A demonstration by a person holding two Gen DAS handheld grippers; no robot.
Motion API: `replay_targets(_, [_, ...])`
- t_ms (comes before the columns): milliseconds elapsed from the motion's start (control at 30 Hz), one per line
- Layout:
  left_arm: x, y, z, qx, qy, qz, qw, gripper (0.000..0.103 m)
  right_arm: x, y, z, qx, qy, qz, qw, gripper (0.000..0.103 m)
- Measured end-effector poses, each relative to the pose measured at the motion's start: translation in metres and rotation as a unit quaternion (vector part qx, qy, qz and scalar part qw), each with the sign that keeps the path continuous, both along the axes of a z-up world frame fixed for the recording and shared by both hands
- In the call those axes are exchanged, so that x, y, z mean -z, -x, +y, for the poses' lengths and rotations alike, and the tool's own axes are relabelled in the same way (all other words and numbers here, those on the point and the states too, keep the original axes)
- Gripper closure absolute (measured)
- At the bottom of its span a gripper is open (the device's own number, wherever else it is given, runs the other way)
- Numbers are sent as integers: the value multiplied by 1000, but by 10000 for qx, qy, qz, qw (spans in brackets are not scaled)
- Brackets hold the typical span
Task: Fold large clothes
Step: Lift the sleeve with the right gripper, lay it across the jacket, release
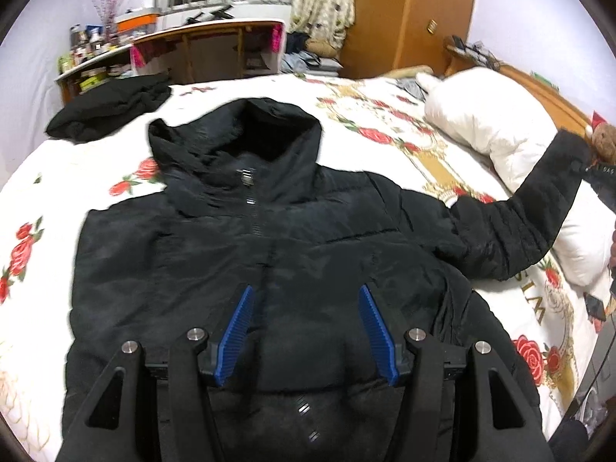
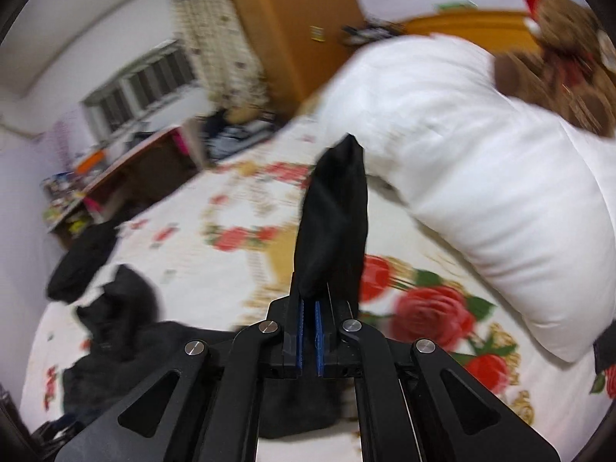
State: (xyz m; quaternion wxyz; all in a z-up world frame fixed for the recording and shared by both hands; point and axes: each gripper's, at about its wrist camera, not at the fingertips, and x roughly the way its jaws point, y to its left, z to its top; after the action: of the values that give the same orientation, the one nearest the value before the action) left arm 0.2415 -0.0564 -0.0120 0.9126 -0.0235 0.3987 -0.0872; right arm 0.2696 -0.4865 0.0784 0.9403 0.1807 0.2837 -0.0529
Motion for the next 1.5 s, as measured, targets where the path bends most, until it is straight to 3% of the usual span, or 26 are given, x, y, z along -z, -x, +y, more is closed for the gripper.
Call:
replay_targets(200, [-22,27,46,-384,135,-160,9990,44,-43,3,92,-978,103,-302,9947,99])
replay_targets(433, [-29,53,101,-898,293,-256,9952,44,-47,8,204,-2075,229,-237,9777,99])
replay_targets(600, [-24,67,134,-1207,382,-244,9917,44,-17,12,275,-2789,301,-2,9598,99])
replay_targets(800, [-12,80,173,-1540,462,-172,9868,44,43,10,349,-3460,268,562,9361,99])
replay_targets(1033, [3,86,204,-1829,600,-56,9813,44,111,7,402,-3955,188,1340,9084,96])
replay_targets(1167, [6,84,206,-1822,639,-27,9812,44,132,10,417,-4070,241,1631,8984,81])
replay_targets(1233, [6,81,205,-1783,676,-27,9817,44,130,14,415,-4178,75,1574,8947,59])
replay_targets(1267, [6,79,203,-1757,694,-26,9820,44,127,16,413,-4223,-21,1554,8931,35])
replay_targets(1300, [5,78,200,-1731,709,-25,9823,43,121,19,408,-4261,-127,1488,8923,26])
replay_targets(1500, [7,52,176,-1406,976,62,9852,35,86,33,373,-4214,-217,1075,9002,27])
